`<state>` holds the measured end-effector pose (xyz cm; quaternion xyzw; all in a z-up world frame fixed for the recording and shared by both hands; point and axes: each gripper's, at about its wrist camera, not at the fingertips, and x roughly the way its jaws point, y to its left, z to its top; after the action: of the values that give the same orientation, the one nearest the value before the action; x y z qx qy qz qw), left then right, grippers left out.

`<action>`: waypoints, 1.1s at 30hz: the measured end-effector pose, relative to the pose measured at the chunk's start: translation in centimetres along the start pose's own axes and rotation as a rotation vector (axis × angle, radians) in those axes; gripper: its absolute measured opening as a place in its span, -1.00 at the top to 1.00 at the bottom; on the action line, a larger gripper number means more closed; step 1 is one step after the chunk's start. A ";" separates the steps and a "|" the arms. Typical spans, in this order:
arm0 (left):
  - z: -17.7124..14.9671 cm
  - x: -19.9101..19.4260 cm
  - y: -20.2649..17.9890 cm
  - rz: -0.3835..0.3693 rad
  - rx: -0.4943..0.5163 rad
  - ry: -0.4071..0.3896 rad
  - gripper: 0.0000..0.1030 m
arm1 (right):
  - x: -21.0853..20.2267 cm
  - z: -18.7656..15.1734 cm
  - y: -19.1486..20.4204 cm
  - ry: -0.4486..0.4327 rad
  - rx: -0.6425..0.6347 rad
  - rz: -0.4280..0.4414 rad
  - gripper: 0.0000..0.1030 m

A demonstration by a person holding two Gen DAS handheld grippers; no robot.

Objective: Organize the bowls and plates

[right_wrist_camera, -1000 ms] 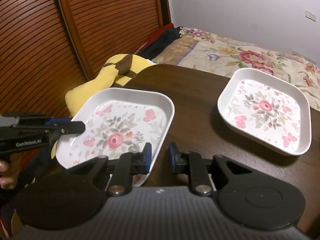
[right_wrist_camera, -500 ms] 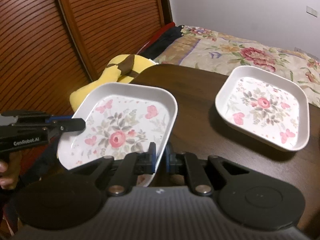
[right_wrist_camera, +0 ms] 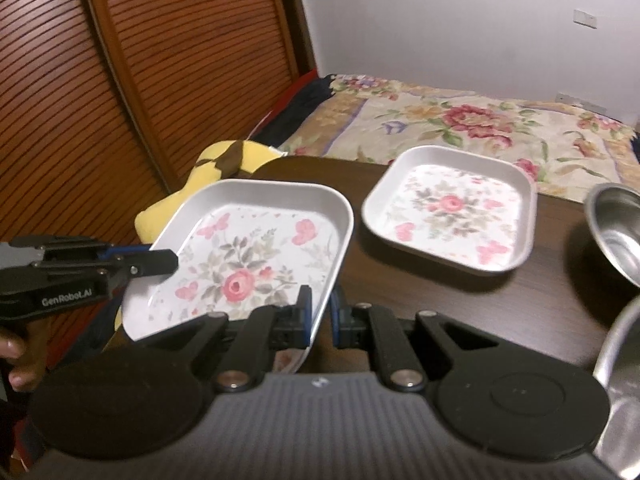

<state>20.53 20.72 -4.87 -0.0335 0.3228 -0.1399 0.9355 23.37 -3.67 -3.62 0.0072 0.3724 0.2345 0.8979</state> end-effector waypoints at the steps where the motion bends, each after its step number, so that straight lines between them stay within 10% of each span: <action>1: 0.1 -0.1 -0.5 -0.004 0.008 -0.001 0.78 | -0.5 -0.1 -0.3 -0.006 0.004 -0.006 0.79; 33: -1.8 -4.6 -8.6 -0.072 0.129 -0.032 0.78 | -8.5 -5.2 -3.6 -0.067 0.025 -0.029 0.79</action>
<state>13.93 13.80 -2.25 0.0130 0.2967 -0.1935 0.9351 16.16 -11.31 -2.43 0.0210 0.3451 0.2163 0.9131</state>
